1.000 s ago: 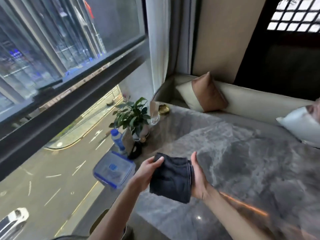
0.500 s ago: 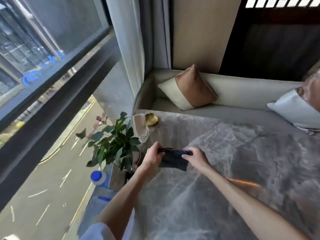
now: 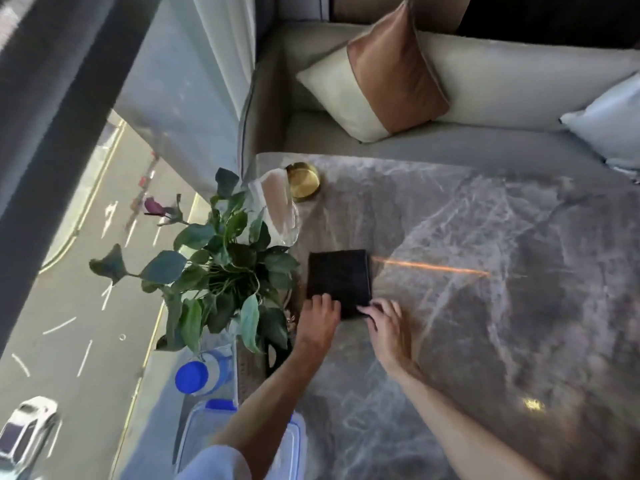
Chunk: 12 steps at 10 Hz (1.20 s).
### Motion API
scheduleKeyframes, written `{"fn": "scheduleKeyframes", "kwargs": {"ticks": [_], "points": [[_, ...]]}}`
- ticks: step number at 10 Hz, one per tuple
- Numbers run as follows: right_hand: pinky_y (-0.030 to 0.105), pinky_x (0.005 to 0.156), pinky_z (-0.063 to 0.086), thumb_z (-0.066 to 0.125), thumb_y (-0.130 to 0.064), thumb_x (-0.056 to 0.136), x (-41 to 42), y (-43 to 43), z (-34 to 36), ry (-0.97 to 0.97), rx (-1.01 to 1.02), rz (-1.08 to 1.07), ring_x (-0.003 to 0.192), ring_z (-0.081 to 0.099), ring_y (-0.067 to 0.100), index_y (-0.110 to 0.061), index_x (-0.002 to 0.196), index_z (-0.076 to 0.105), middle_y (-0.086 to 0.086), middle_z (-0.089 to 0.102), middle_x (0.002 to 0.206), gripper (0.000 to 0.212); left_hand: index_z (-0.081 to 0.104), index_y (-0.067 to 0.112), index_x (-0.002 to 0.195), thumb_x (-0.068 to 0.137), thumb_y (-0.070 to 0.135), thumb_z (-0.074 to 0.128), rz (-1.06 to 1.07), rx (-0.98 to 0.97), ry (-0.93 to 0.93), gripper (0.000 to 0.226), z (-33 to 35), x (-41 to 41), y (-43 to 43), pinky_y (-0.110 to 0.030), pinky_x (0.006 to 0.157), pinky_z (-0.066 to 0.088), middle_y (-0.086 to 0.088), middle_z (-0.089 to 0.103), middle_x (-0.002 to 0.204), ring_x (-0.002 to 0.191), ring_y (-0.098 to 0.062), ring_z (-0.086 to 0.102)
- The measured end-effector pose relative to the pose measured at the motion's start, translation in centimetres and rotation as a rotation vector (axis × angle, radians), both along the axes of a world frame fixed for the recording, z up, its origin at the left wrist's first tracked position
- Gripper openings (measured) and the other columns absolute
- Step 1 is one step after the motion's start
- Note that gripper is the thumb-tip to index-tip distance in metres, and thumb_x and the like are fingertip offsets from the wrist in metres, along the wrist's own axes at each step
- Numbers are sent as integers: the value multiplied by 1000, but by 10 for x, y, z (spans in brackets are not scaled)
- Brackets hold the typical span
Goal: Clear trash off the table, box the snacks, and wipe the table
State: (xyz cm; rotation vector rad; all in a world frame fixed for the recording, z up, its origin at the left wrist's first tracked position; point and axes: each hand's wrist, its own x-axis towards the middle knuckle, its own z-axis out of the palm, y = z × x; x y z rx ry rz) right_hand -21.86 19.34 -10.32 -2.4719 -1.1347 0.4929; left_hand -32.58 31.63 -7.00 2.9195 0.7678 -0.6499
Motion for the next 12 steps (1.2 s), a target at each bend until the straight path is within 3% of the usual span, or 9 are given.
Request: {"fn": "scheduleKeyframes", "kwargs": {"ticks": [3,4,5,6,7,8,9,11,12], "points": [[33,78,53,80,-13,74,-42,-50,9,-78,-60,44,93,64,19,-30,101,76,-6,67,101,32,51,8,119,88,5,50,68,-100,58,32,-3,-42,-48,-43,88,46,-15,52,120,112,-34,52],[33,80,54,79,-16,76,-55,-65,12,-67,-156,84,99,65,19,-32,116,71,-5,67,114,45,46,4,127,91,6,46,95,-115,89,36,-6,-54,-63,-45,101,44,-19,47,130,125,-39,45],[38,101,47,66,-33,86,-63,-81,17,-95,-327,234,126,56,24,-29,142,49,0,56,140,59,28,-1,143,93,17,49,152,-150,146,56,-8,-61,-80,-51,119,24,-29,27,148,144,-47,20],[49,118,17,52,-51,89,-68,-80,26,-145,-431,321,143,37,29,-20,151,34,8,40,154,72,-3,0,153,93,29,46,353,-263,158,82,-4,-67,-105,-48,124,12,-25,-5,161,151,-39,-5],[53,116,15,61,-51,84,-85,-69,35,-101,-445,195,146,30,32,-21,150,38,10,34,157,76,0,14,156,90,31,40,537,-347,-51,79,-2,-69,-121,-45,123,15,-13,-6,165,153,-30,-4],[58,118,-10,39,-59,93,-90,-82,31,-15,-508,128,153,-2,31,-36,155,6,2,-2,164,74,-1,23,156,94,35,36,565,-408,-30,73,-9,-74,-128,-46,124,10,-5,-11,165,153,-27,-5],[56,118,-15,32,-61,93,-80,-88,28,74,-555,182,152,-10,32,-40,154,-2,-1,-7,165,73,-1,24,156,95,30,38,568,-433,27,73,-10,-76,-128,-48,123,15,-3,-13,165,153,-29,1],[45,123,10,45,-50,94,-35,-79,46,293,-638,382,151,7,35,-33,155,17,4,7,165,69,21,20,153,95,31,41,702,-397,147,62,32,-44,-129,-49,115,31,-7,11,164,147,-33,21],[40,118,30,42,-50,97,-5,-95,62,384,-689,527,144,33,30,-26,153,28,7,29,160,62,44,16,137,95,33,34,746,-335,160,47,57,-26,-155,-49,108,38,-15,42,148,137,-34,38]]}}
